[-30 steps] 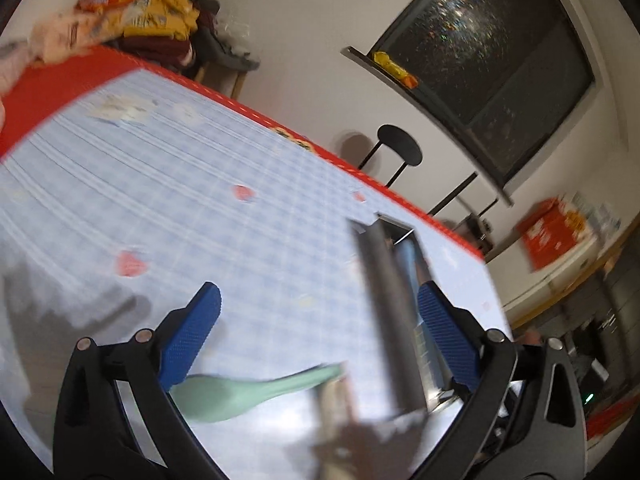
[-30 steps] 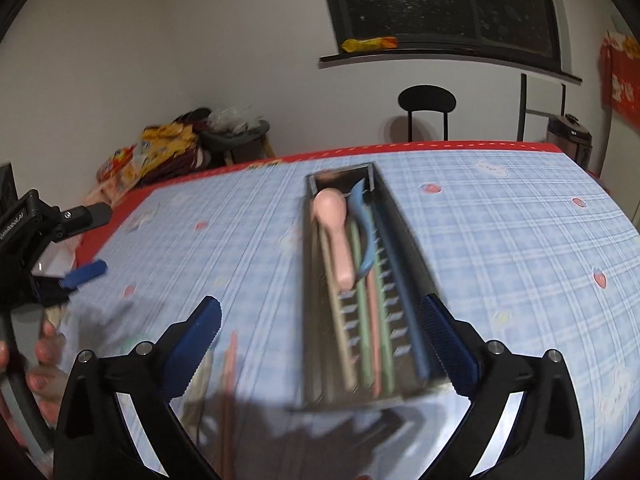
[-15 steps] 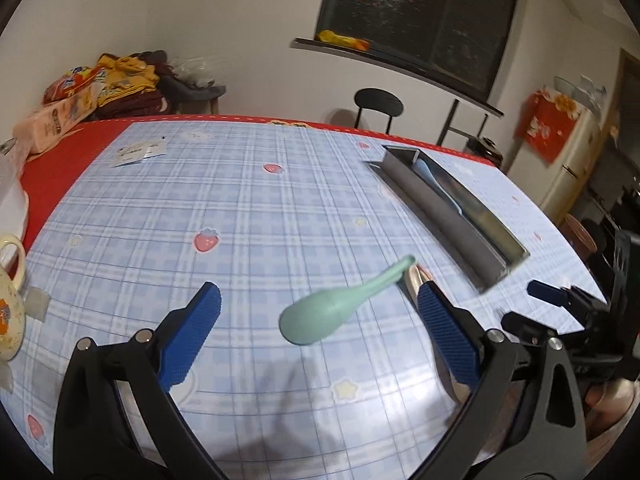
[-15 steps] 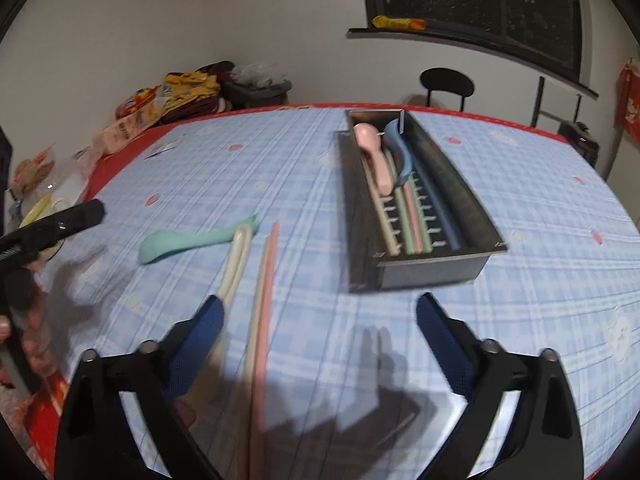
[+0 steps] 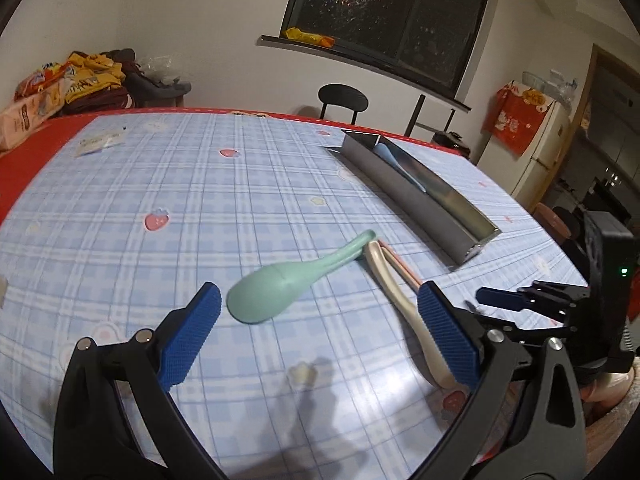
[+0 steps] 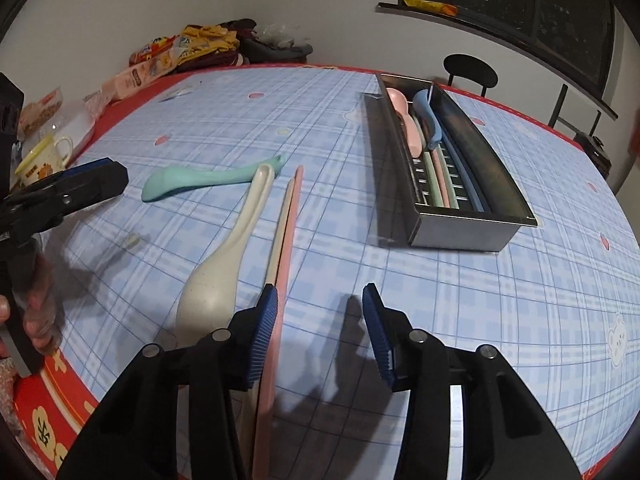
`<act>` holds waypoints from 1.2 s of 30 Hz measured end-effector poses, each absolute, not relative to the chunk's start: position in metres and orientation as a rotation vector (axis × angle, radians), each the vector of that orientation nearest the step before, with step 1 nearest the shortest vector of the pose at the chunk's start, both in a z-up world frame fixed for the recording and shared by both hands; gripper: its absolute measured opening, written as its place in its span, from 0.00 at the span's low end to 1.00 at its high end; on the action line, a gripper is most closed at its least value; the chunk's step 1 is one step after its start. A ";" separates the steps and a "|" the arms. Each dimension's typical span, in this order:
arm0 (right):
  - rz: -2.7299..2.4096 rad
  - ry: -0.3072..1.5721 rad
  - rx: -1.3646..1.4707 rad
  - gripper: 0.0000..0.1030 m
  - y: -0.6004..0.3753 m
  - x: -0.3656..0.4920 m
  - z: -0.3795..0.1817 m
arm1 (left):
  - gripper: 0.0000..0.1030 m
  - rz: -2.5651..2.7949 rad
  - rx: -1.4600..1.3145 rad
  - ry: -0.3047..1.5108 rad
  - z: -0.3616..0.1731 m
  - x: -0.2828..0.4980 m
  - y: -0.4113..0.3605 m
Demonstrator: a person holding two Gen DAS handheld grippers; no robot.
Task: Organize utensils
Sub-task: 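Move both tools back toward the remaining utensils, then grasp the pink chopstick with the right tool while the left grasps the green spoon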
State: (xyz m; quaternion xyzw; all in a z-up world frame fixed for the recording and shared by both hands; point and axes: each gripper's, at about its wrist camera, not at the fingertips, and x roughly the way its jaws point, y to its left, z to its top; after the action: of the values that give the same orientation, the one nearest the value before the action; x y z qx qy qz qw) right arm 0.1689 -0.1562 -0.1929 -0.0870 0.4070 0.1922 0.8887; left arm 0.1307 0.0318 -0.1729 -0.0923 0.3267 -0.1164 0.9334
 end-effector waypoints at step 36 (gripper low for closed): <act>0.438 0.849 -0.198 0.07 -0.150 0.167 -0.196 | 0.94 -0.292 -0.338 0.695 -0.183 0.136 0.052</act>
State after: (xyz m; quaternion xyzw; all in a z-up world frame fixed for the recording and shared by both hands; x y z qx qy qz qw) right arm 0.1672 -0.1496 -0.1962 -0.0953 0.4080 0.2105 0.8832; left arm 0.1364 0.0523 -0.1825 -0.1643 0.3376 -0.1417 0.9159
